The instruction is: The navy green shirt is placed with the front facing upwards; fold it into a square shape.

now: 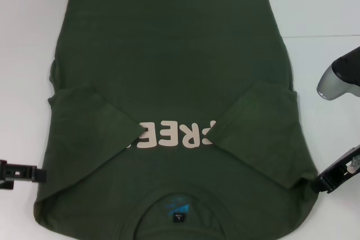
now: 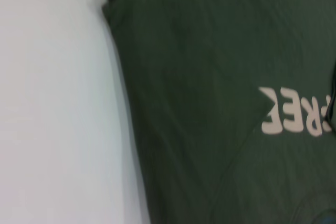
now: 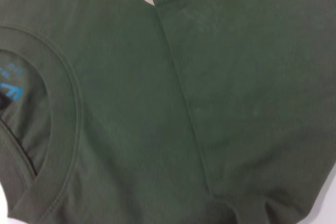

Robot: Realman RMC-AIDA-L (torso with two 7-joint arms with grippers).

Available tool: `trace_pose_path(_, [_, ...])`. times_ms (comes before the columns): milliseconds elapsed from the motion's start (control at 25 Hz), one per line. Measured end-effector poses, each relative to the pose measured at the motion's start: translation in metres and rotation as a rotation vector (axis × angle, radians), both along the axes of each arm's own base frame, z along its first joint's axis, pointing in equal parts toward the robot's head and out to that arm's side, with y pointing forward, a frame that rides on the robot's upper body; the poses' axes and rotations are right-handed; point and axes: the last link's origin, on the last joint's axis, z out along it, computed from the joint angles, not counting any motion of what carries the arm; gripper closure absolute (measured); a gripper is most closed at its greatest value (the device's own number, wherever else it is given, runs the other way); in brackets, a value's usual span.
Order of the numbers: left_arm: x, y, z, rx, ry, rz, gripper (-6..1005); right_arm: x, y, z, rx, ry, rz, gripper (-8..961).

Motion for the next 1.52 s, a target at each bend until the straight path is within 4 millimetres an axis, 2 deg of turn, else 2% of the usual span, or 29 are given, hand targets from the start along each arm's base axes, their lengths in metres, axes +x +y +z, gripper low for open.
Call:
trace_pose_path(240, [-0.009,-0.001,-0.005,-0.029,0.042,0.041,94,0.000,0.001,0.000,0.003,0.004,0.004,924])
trace_pose_path(720, [-0.013,0.014,-0.034,-0.102,0.067,0.054,122,0.000,0.001,0.000,0.002,0.003,0.005,923])
trace_pose_path(1520, [-0.018,0.018,-0.044,-0.145,0.147,0.076,169,0.001,0.000,-0.003,-0.018,0.004,0.012,924])
